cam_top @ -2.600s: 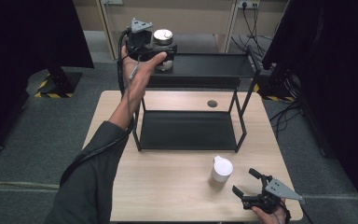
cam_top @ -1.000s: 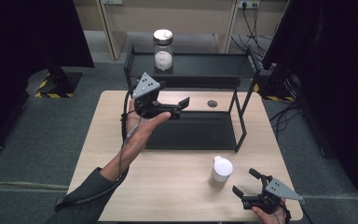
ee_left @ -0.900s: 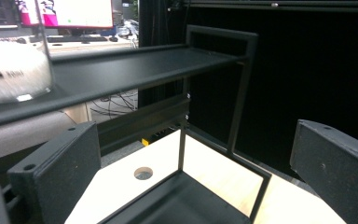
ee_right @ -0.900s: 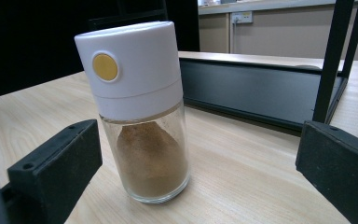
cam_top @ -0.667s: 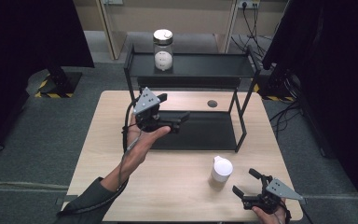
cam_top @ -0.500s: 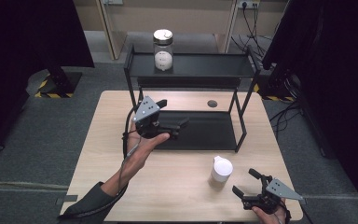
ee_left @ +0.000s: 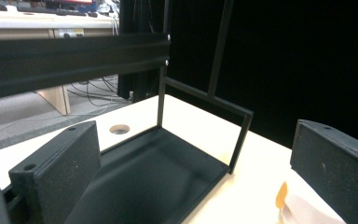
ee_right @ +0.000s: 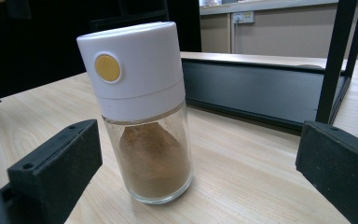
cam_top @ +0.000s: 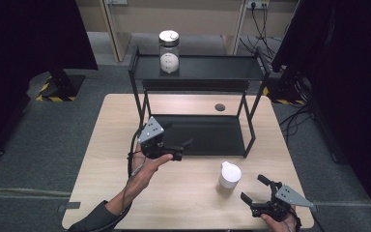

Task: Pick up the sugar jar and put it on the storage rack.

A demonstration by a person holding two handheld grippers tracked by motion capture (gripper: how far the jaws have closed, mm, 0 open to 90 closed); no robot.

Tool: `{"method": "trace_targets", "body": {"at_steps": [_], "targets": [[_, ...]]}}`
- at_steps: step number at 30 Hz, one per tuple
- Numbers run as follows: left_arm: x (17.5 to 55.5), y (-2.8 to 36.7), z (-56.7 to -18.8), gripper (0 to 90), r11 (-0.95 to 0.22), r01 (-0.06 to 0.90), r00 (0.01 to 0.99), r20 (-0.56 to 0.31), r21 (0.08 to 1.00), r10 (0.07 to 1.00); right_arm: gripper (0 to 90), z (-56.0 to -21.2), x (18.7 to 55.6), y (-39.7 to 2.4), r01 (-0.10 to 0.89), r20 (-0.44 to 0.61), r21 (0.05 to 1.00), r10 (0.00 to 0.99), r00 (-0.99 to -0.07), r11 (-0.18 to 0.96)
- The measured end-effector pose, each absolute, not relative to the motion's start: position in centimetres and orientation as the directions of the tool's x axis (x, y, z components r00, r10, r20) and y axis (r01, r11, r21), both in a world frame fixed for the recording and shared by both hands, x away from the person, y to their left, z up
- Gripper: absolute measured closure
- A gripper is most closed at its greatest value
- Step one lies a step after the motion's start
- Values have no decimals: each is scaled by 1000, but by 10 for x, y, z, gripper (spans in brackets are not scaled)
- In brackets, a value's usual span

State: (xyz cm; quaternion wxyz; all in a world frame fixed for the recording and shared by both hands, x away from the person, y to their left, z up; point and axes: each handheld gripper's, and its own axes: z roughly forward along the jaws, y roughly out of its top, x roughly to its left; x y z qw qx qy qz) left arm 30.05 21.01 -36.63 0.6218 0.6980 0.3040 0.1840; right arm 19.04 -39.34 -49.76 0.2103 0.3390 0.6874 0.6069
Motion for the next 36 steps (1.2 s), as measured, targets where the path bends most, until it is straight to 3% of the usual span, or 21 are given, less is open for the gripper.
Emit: {"method": "trace_targets", "body": {"at_steps": [36], "targets": [[282, 209, -440, 10, -59, 213, 779, -133, 975, 612, 5, -498, 190, -393, 211, 123, 977, 721, -682, 33]]}}
